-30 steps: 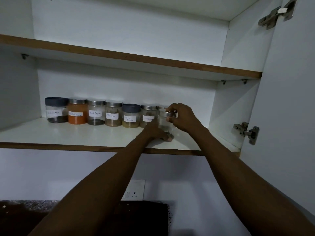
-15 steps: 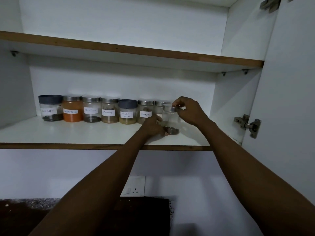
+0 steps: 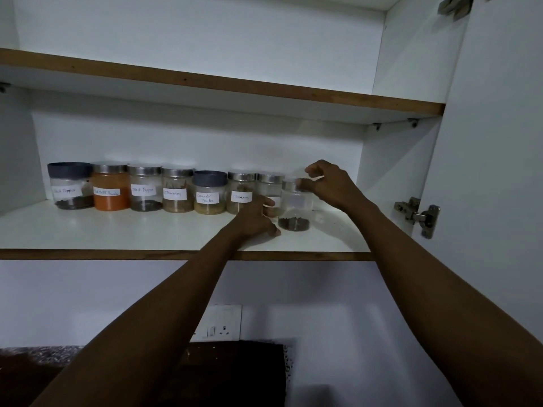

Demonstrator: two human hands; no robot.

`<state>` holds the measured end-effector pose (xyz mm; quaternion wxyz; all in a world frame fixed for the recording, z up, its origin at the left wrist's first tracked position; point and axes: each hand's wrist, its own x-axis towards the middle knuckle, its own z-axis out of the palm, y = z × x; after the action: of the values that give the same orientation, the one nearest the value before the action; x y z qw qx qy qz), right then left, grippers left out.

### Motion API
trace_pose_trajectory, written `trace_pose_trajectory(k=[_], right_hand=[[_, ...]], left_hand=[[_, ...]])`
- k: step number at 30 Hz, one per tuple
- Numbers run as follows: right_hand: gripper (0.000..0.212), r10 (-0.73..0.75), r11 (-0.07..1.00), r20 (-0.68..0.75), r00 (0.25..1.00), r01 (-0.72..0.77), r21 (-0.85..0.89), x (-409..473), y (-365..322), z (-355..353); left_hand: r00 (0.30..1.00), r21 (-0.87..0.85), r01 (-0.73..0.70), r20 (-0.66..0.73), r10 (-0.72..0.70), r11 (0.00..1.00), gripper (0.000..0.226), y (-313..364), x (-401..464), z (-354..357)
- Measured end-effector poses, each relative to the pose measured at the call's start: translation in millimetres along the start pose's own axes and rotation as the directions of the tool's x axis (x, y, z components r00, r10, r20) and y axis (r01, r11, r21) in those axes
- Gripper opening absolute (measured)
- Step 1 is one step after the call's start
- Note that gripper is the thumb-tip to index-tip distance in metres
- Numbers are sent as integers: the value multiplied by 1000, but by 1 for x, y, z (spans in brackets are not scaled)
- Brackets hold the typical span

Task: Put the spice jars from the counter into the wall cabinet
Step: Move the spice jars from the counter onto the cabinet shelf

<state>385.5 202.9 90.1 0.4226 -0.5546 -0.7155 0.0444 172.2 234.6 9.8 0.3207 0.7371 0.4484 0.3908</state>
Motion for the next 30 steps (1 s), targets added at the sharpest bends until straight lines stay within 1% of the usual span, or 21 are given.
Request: trace_pose_trajectory(k=[1,2,3,5,8,10,11,12,14,16,17,19,20,22,23,24,25,27,29,30], right_hand=[[62,5,999,7,1000,-5,-39,0,-2,3],[69,0,996,14,1000,1,-91,1,-3,6],[70,-11,990,23,1000,15,-140,3,-4,9],[62,-33,979,31,999,39,-200,7,-5,14],[52,-18,974,18,1000,21,-224,7,-10,16],[43,-7,963,19,1000,12,-271,7,-18,16],[37,11,950,33,999,0,-311,7,-21,17],[34,37,935,46,998,-18,-353,7,-26,18],[42,86,893,28,996,-65,-445,7,-38,20],[57,119,830,-15,993,-108,-547,7,-49,21],[66,135,815,-30,990,-128,-565,8,-52,20],[79,146,845,-42,988,-146,-514,10,-55,15],[75,132,876,-2,991,-118,-467,11,-55,11],[50,64,917,168,984,9,-400,11,-53,4],[47,55,931,270,961,49,-361,8,-54,1],[50,49,941,343,938,72,-331,6,-53,-2],[50,49,936,358,933,82,-343,5,-52,-3],[41,13,903,287,958,112,-415,7,-46,-3],[27,41,884,210,977,62,-463,10,-45,0],[26,66,862,181,981,35,-505,10,-46,1]], left_hand=[[1000,11,-4,5,4,1000,77,0,0,0],[1000,24,-8,5,8,1000,77,0,0,0],[1000,35,-12,3,11,999,76,0,1,0],[1000,56,-19,3,19,998,74,1,0,0],[1000,78,-25,-1,25,997,75,2,0,1],[999,70,-43,-10,43,997,81,2,-1,1],[998,57,-61,-17,62,997,84,3,-1,1],[996,43,-83,-24,84,996,87,3,-1,1],[992,23,-125,-29,126,992,89,5,-1,1],[987,10,-154,-33,155,988,88,7,-4,1],[986,11,-164,-40,165,986,88,7,-5,1],[983,10,-170,-63,170,985,86,7,-8,1],[983,4,-170,-75,169,985,84,8,-9,1],[983,6,-161,-89,161,987,83,7,-9,1],[984,18,-155,-85,156,988,83,7,-9,1],[985,28,-149,-81,151,988,83,7,-8,1],[987,27,-142,-76,144,989,82,6,-7,1],[990,8,-128,-60,128,992,82,7,-6,1],[990,16,-130,-51,130,991,82,7,-6,1],[989,32,-133,-55,134,991,81,8,-6,1]])
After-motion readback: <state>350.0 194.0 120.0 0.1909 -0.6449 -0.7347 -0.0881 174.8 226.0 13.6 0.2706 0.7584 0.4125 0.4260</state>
